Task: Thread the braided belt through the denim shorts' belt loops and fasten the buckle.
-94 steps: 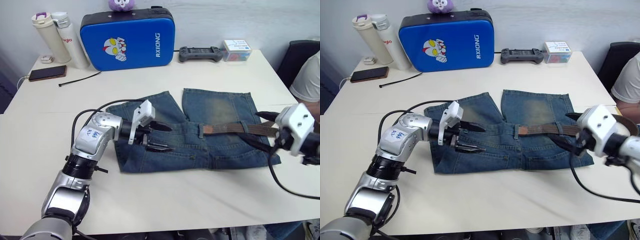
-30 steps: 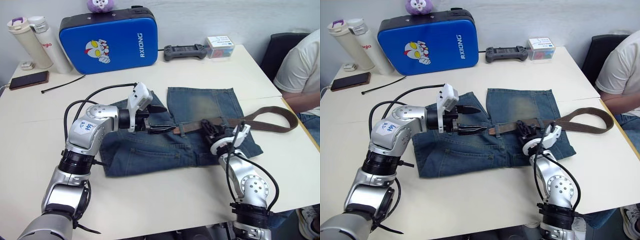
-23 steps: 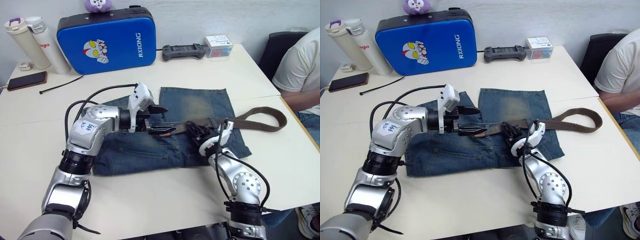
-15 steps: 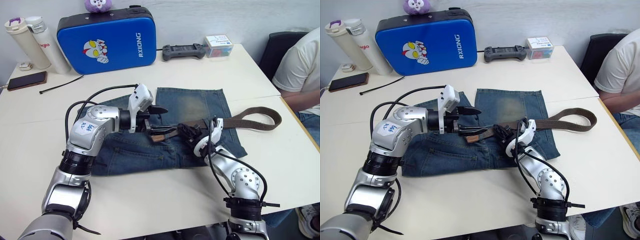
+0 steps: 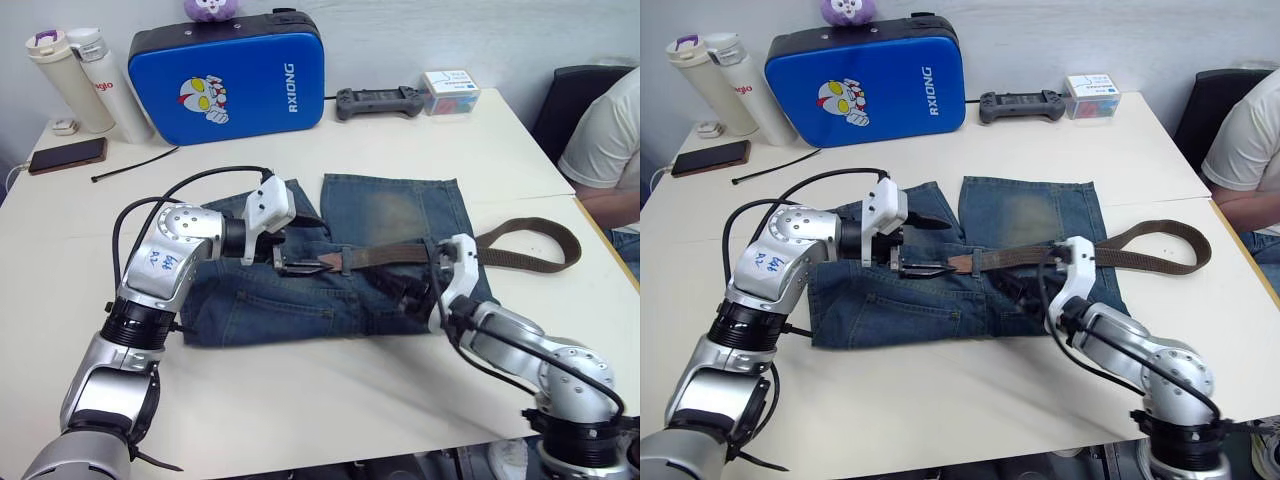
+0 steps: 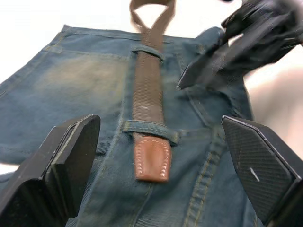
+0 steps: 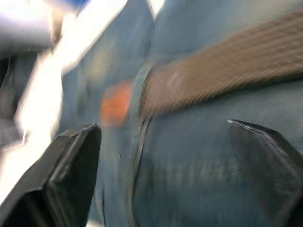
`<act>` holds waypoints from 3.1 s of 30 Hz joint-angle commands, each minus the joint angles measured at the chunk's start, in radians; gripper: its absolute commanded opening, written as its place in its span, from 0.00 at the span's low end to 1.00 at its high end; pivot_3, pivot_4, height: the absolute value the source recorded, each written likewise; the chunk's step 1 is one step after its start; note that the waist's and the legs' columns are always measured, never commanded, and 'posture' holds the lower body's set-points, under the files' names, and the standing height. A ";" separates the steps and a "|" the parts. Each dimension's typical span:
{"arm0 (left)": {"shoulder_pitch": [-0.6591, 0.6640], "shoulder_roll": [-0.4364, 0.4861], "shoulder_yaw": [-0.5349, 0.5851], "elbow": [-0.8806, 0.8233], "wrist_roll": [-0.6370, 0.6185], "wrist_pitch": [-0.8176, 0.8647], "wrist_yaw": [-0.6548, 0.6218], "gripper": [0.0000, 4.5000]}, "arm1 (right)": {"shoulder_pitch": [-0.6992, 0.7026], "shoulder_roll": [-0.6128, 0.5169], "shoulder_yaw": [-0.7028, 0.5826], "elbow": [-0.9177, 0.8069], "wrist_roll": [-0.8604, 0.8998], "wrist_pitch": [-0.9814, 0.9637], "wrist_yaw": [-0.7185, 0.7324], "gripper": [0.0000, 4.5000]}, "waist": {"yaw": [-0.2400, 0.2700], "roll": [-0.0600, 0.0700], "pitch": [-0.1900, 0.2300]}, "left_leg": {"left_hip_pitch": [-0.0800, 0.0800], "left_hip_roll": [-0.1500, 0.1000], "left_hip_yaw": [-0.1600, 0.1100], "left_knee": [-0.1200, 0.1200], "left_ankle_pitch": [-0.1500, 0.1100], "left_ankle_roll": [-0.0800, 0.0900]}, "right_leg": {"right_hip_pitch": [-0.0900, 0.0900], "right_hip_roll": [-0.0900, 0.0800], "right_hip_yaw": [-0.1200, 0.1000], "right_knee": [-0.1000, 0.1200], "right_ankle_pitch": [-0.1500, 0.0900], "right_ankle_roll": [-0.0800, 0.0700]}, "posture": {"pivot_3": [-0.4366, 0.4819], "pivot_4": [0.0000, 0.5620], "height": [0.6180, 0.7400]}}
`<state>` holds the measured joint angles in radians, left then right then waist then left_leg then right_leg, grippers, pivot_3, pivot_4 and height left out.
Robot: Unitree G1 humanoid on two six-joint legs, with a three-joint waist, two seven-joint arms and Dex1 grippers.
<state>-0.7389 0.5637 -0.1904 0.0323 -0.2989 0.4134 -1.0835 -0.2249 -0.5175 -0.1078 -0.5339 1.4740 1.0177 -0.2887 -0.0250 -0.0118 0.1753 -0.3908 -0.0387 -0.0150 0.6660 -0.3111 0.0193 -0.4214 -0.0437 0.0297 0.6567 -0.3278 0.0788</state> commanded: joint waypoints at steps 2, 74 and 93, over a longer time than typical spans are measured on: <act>-0.002 0.026 -0.046 0.048 0.086 -0.187 -0.072 1.00 | -0.045 -0.209 0.078 -0.097 -0.217 0.062 0.125 0.69 | 0.001 -0.001 0.000 | 0.000 0.000 0.001 0.000 -0.001 0.001 | 0.000 0.000 0.000 0.000 0.000 0.000 | 0.48 0.27 0.99; -0.021 0.176 0.055 0.448 0.308 -0.410 0.027 0.42 | -0.027 0.007 0.070 0.089 -0.876 0.106 0.402 0.00 | 0.021 -0.018 -0.011 | 0.002 -0.001 0.001 0.001 -0.002 0.006 | 0.001 0.000 0.001 0.003 0.000 0.000 | 0.48 0.27 0.99; -0.046 0.195 0.236 0.166 -0.039 0.257 -0.060 1.00 | -0.065 -0.459 0.201 0.443 -1.161 -0.295 0.857 0.00 | 0.025 -0.017 -0.011 | 0.000 -0.002 0.000 0.003 -0.002 0.006 | 0.000 -0.002 0.001 0.002 0.000 0.001 | 0.48 0.27 0.99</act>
<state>-0.8176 0.7584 0.0231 0.3048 -0.2916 0.6165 -1.1561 -0.2511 -0.9521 0.0584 -0.2483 0.4290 0.8357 0.5232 -0.0003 -0.0293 0.1646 -0.3912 -0.0412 -0.0151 0.6694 -0.3135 0.0254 -0.4208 -0.0453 0.0306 0.6582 -0.3273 0.0796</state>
